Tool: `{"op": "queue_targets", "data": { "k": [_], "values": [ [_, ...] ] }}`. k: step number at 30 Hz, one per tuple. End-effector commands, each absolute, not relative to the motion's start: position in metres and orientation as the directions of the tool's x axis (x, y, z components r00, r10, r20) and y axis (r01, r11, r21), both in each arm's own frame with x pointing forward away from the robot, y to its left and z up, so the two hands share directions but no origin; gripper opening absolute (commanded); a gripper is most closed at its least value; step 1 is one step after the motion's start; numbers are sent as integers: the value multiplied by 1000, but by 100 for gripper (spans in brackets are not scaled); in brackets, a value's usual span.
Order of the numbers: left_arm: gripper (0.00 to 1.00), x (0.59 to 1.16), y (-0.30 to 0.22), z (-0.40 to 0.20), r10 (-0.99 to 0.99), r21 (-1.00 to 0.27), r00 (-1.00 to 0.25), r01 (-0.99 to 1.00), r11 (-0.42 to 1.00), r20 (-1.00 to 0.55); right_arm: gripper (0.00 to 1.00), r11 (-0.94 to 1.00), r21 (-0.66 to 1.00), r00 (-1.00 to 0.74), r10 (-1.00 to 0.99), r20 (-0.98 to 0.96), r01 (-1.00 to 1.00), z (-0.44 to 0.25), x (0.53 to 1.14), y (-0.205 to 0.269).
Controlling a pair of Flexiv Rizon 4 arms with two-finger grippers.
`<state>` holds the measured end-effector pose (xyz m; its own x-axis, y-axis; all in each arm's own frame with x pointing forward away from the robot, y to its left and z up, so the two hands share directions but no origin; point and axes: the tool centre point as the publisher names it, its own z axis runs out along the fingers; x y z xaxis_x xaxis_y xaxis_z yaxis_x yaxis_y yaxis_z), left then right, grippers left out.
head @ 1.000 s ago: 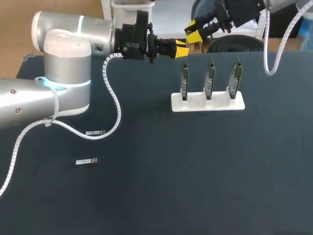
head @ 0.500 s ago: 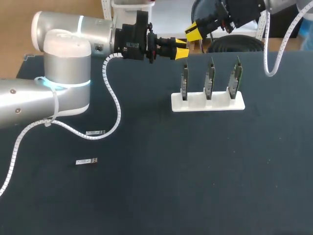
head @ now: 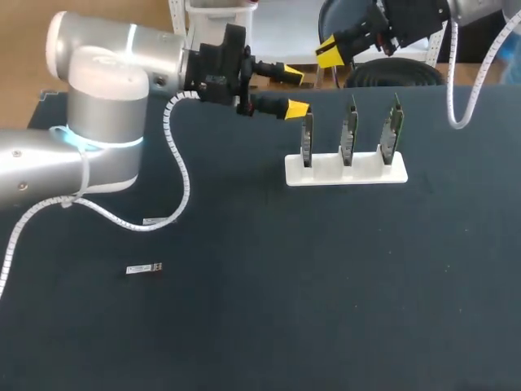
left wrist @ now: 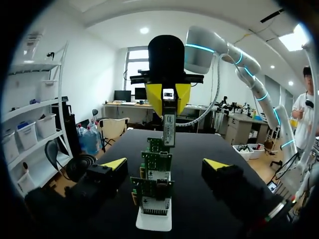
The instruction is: Pick up the optical module with the left hand, and insert it into the network port with the right hand.
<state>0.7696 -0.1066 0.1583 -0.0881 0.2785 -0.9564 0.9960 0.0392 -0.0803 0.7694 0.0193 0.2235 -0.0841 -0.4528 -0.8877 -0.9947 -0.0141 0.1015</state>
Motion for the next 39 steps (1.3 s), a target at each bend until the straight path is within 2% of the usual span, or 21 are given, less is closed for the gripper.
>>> {"op": "queue_targets", "data": {
  "k": [1,6,24,39],
  "values": [
    [100,770,-103,156,342,-105,-117,993,54,-933,0,-7,97,-84,-448,-890,-995,223,767,17],
    [100,774,-104,139,440,-136,-167,985,102,-882,0,-8,100,-85,-446,-891,-995,222,767,17],
    [100,768,-86,109,509,-177,-216,976,124,-833,0,-1,96,-86,-446,-891,-995,223,770,15],
    [100,761,-93,109,560,-141,-129,990,22,-819,0,-3,97,-86,-445,-891,-995,222,769,16]
  ]
}}
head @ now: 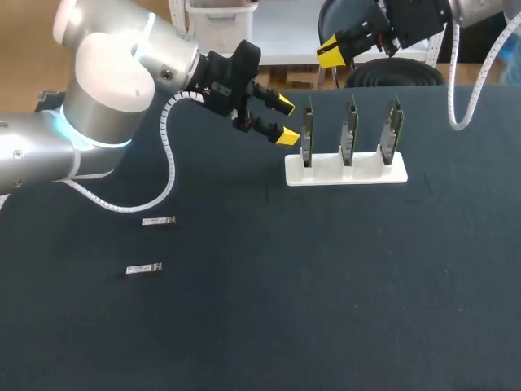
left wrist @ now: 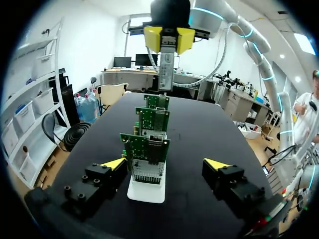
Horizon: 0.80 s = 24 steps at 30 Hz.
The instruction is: Pick up the optical module with the left hand, and insert it into the network port with the right hand.
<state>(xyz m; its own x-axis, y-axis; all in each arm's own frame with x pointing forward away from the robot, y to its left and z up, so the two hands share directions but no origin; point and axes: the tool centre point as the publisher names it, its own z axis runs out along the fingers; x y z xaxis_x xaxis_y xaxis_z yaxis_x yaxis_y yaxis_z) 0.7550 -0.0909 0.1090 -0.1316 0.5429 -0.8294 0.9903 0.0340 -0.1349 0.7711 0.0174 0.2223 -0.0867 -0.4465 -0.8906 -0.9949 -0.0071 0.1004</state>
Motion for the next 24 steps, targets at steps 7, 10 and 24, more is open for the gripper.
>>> {"op": "queue_targets", "data": {
  "k": [7,10,24],
  "values": [
    [100,760,-92,108,565,-137,-128,990,26,-815,0,-3,96,-84,-446,-891,-995,223,766,16],
    [100,759,-91,109,568,-134,-130,990,35,-813,0,-7,94,-81,-448,-890,-996,223,765,16],
    [100,758,-91,108,568,-132,-129,991,35,-813,0,-36,79,-50,-506,-861,-996,215,762,25]
  ]
}}
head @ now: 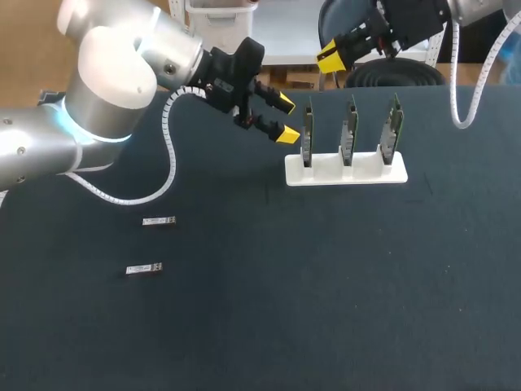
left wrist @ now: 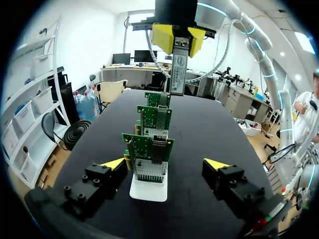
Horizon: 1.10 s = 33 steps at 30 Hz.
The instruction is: Pick up the optical module with the left hand, and insert it into the network port with the right hand.
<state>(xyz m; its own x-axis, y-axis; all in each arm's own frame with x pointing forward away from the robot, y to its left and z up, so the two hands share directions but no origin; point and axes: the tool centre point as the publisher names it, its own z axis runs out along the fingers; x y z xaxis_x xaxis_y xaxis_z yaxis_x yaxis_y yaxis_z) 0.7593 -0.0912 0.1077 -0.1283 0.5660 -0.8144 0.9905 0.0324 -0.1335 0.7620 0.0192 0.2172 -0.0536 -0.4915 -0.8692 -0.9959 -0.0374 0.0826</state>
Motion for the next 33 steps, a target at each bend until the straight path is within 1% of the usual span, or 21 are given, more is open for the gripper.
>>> {"op": "queue_targets", "data": {
  "k": [1,33],
  "values": [
    [100,758,-91,108,568,-132,-129,991,35,-813,0,-38,81,-51,-508,-860,-996,213,762,26],
    [100,758,-91,108,568,-132,-129,991,35,-813,0,-47,97,-54,-562,-825,-994,185,761,34]
  ]
}}
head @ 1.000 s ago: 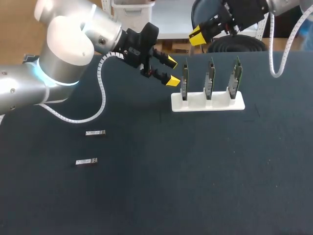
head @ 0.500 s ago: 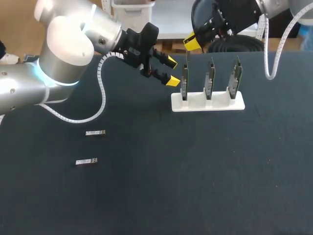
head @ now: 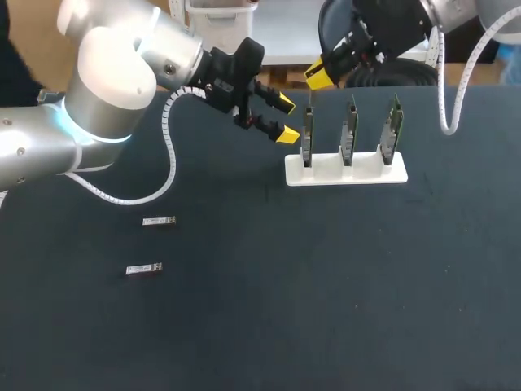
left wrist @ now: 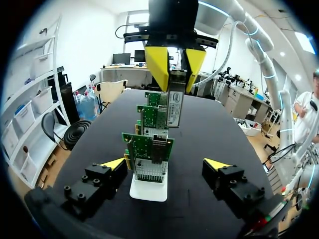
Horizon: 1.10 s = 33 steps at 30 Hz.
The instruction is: Pick up the optical module with the left hand, and insert it into the network port with the right hand.
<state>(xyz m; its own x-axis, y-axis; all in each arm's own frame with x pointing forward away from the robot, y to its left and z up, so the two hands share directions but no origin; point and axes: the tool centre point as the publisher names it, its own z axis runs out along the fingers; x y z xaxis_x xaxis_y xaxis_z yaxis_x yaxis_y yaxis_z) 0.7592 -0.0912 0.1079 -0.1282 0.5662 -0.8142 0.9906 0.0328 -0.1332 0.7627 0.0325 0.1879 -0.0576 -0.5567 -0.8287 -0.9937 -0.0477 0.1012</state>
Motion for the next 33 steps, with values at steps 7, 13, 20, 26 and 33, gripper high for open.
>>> {"op": "queue_targets", "data": {
  "k": [7,13,20,26,33],
  "values": [
    [100,758,-91,108,568,-132,-129,991,35,-813,0,-64,84,-32,-574,-818,-994,181,763,37],
    [100,758,-91,108,568,-132,-129,991,35,-813,0,-55,63,-19,-583,-812,-996,178,766,39],
    [100,758,-91,108,568,-132,-129,991,35,-813,0,-62,64,-16,-585,-811,-996,173,768,38],
    [100,758,-91,108,568,-132,-129,991,35,-813,0,-48,58,-19,-587,-810,-997,169,770,38],
    [100,758,-91,108,568,-132,-129,991,35,-813,0,-39,59,-24,-591,-806,-998,166,772,36]
  ]
}}
